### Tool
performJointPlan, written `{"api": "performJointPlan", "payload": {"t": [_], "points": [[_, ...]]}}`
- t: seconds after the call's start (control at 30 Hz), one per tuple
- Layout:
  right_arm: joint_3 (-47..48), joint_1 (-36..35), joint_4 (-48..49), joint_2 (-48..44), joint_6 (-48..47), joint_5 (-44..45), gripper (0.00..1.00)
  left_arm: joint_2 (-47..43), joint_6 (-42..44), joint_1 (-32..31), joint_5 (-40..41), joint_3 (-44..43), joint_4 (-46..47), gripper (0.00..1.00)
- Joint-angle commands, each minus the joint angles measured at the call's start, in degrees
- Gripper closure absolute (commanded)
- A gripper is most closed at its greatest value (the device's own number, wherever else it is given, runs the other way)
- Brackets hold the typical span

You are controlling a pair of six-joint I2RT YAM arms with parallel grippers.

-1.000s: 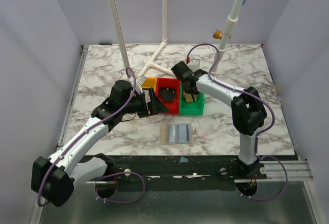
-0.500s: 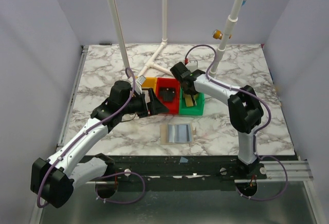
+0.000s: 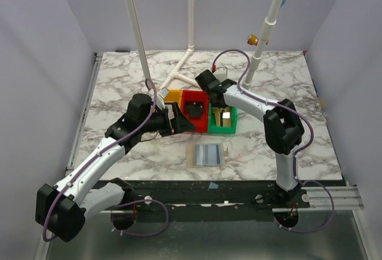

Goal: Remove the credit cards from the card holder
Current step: Place the credit card in the storage box.

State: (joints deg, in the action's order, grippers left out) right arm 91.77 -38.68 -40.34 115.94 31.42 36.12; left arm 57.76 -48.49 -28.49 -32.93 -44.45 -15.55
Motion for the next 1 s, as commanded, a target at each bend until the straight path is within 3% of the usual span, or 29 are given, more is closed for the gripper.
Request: {"api": "performJointPlan", "payload": {"t": [0.0, 0.07, 0.27, 0.4, 0.73, 0.97], "points": [[1.4, -0.6, -0.7, -0.9, 0.1, -1.1, 0.61, -1.0, 0.0, 0.3, 1.1, 0.6, 0.5, 0.05], [1.4, -0.7, -0.5, -1.8, 0.3, -1.8, 0.57, -1.0, 0.0, 0.3, 1.1, 0.6, 0.5, 0.05], [0.9, -1.2, 0.2, -5.3, 0.6, -3.8, 0.24, -0.9, -0.1, 0.3, 1.2, 0.8, 0.6, 0.05], [0.0, -1.5, 1.2, -8.6, 0.5, -6.3, 0.09, -0.6, 0.0, 0.3, 1.3, 0.7, 0.9, 0.05], [-3.4, -2.9, 1.2, -16.8, 1.9, -10.9, 0.04, 0.4, 0.1, 0.3, 1.8, 1.0, 0.9, 0.05], [-11.4, -4.4, 2.1, -26.8, 4.5, -15.4, 0.03, 1.7, 0.5, -0.8, 2.6, 2.0, 1.3, 0.05]]}}
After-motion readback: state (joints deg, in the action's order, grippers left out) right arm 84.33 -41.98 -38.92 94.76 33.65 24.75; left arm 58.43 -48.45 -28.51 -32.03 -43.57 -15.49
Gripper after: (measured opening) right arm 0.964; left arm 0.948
